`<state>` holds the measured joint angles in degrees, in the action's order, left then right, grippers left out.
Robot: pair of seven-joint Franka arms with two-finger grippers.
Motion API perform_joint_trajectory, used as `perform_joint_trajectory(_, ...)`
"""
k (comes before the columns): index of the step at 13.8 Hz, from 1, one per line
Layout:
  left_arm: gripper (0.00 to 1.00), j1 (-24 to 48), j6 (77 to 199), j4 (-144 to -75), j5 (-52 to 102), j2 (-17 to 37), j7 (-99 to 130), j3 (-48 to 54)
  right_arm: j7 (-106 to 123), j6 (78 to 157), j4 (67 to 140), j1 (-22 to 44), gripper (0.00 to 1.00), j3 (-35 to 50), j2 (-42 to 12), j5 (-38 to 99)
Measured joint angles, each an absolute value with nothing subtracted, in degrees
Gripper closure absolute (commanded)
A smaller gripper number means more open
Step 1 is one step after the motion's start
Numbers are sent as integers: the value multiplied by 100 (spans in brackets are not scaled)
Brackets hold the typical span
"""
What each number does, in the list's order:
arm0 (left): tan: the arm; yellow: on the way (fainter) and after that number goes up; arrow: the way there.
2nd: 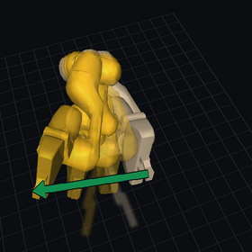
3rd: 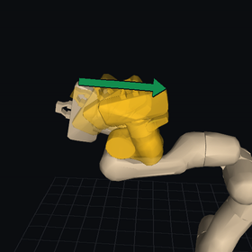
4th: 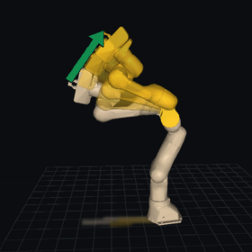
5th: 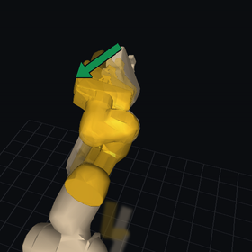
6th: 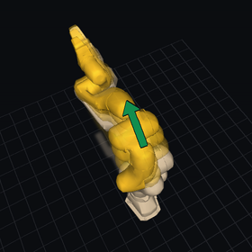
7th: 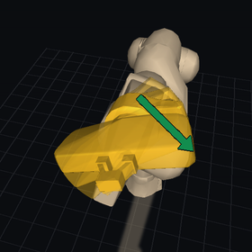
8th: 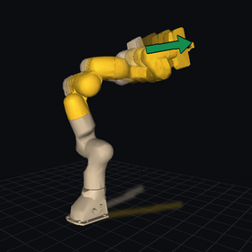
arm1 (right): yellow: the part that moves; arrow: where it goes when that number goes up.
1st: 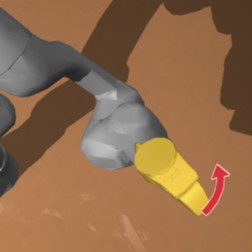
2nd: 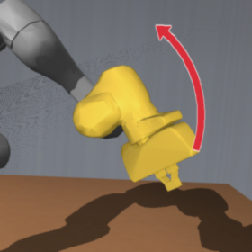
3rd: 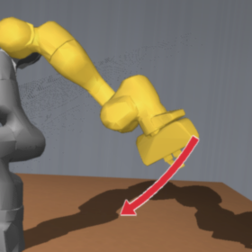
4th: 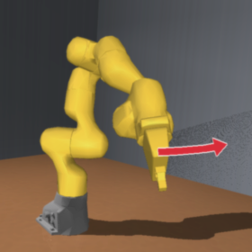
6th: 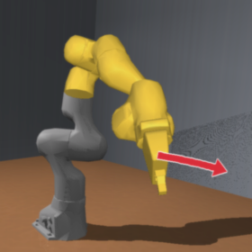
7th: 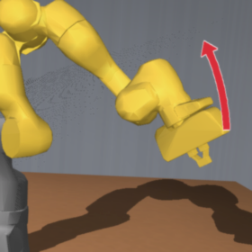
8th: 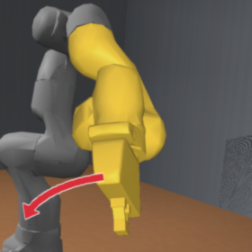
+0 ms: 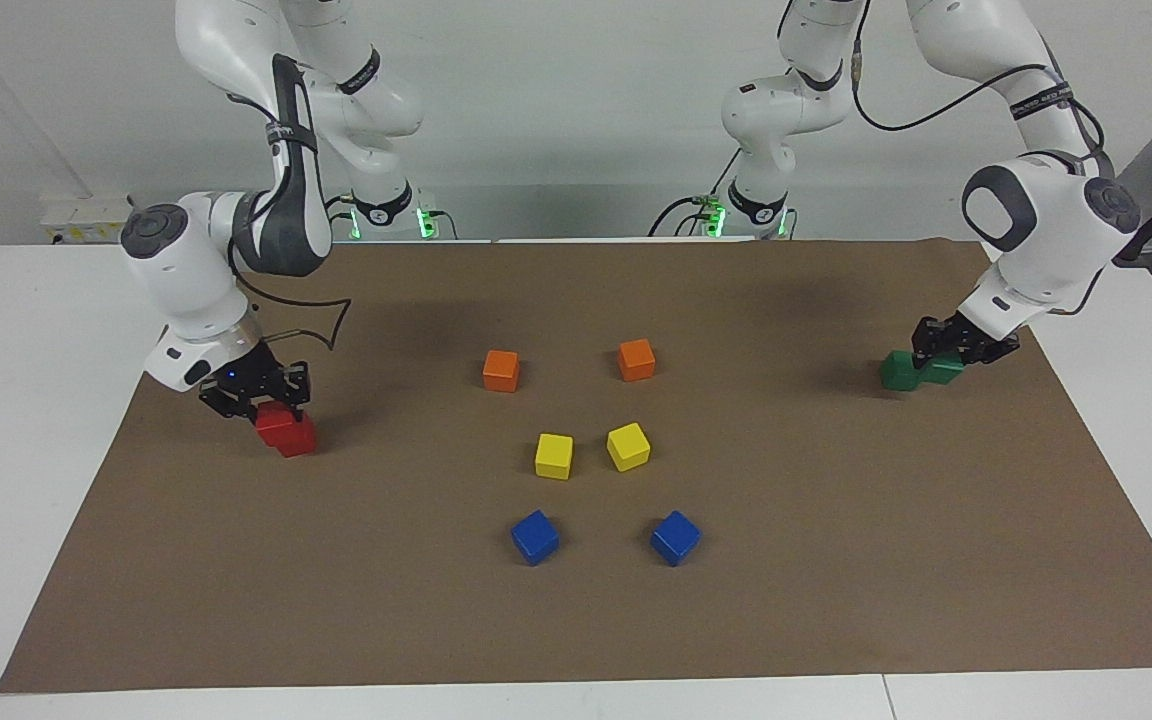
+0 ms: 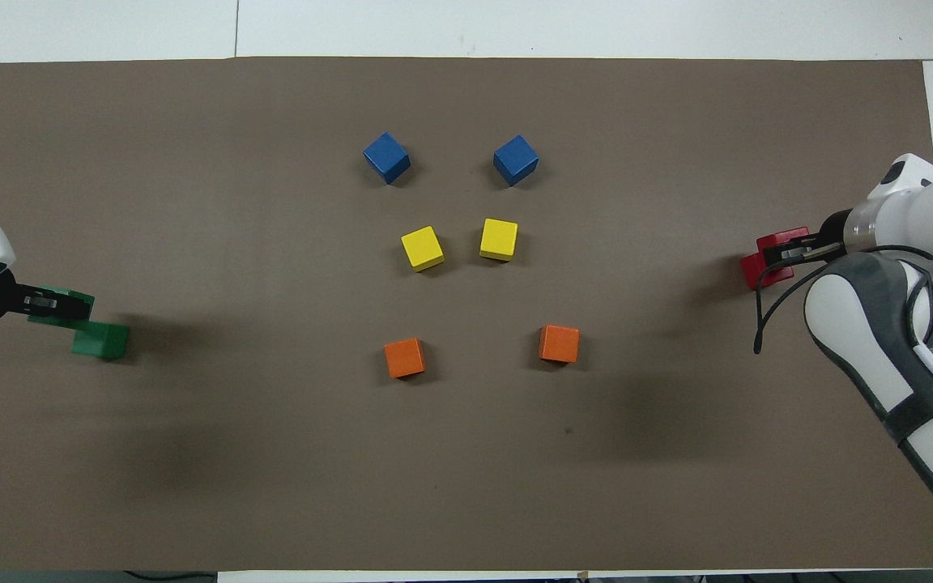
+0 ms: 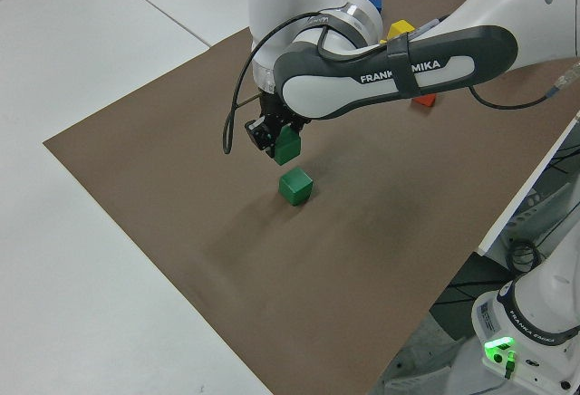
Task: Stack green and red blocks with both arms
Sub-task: 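Lower the green block onto the placed green block with the left gripper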
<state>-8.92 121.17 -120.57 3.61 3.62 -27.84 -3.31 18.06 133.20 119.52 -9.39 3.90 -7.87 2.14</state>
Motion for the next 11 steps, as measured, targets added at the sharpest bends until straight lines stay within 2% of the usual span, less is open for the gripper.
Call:
perform_joint_trajectory(8,100,-942,12769,-12802,361,93,-2794,-326,1814,13336,12034,-934,100,399,-788,214)
perform_joint_trajectory(11,100,-943,12839,-12878,361,50,-2794,-326,1838,13336,12051,-935,100,399,-788,214)
